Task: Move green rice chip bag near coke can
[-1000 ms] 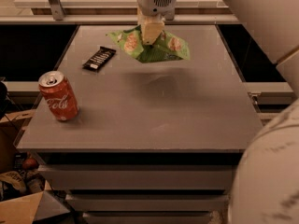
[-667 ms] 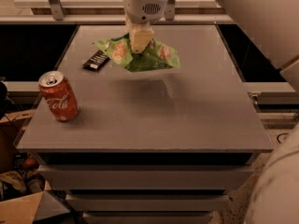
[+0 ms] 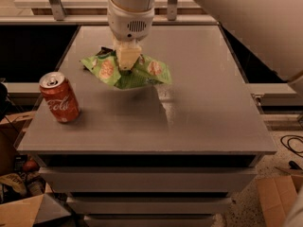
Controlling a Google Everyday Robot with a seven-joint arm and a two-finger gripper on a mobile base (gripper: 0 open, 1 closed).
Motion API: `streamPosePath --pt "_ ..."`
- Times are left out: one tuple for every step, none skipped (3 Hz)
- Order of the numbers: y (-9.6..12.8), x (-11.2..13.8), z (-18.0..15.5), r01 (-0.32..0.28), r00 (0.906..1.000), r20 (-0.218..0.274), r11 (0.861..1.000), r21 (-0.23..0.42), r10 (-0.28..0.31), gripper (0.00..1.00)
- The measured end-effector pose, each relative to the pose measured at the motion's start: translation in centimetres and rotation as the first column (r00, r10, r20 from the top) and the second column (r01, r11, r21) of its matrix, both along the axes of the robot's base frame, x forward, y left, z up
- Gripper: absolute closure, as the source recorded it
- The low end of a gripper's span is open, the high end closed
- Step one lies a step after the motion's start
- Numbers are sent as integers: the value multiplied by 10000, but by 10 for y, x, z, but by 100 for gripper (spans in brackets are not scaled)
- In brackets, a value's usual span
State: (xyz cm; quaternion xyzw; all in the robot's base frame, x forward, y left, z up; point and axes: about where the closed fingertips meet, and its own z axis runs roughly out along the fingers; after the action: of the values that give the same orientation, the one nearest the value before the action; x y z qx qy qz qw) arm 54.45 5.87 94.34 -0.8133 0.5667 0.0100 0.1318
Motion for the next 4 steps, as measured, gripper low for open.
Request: streamPosePath --pt "10 -7 -10 210 9998 7 9996 -188 -210 100" --pt "14 -3 -21 674 9977 15 9968 -433 -674 82" --pt "16 0 -29 922 9957 -54 9941 -567 -926 59" --pt "16 4 -37 1073 9940 -152 9920 -668 -1086 35"
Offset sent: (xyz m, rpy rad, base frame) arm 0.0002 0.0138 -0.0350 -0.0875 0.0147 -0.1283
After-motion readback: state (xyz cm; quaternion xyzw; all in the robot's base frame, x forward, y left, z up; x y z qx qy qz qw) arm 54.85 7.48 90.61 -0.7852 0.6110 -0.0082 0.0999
